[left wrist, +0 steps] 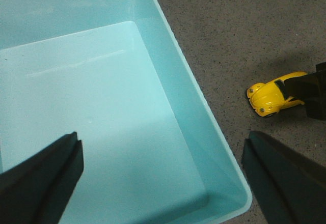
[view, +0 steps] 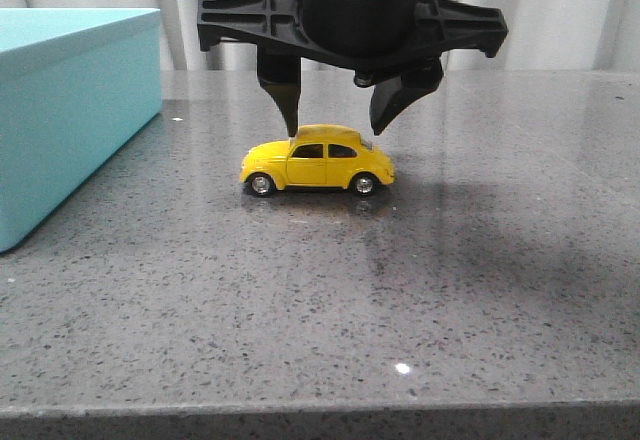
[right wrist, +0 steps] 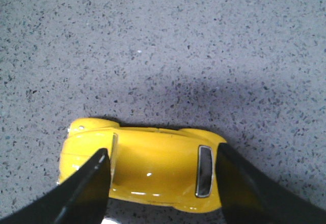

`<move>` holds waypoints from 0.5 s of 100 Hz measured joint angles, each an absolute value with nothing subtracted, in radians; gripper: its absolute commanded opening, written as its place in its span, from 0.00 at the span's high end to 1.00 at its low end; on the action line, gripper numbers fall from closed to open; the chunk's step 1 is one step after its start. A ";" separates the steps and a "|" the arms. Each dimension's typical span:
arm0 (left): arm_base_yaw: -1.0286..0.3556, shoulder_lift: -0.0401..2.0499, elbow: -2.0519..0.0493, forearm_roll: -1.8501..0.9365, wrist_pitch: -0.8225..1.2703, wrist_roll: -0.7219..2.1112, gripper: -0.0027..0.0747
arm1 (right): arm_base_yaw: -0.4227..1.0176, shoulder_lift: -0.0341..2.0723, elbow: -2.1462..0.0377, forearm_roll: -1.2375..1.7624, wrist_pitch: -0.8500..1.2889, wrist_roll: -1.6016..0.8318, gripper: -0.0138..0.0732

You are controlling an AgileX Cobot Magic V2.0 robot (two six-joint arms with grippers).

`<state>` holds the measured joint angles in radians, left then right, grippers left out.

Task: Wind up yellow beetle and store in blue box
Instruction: 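Lower the right gripper down onto the yellow toy beetle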

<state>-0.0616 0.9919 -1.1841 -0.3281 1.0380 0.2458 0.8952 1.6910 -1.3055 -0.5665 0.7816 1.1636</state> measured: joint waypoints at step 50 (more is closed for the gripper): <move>-0.062 0.992 -1.184 -0.328 1.039 0.246 0.18 | 0.895 1.711 -1.307 -0.571 0.784 1.169 0.33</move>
<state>-0.0616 0.9919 -1.1841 -0.3281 1.0387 0.2458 0.8952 1.7114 -1.3072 -0.5708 0.7839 1.1693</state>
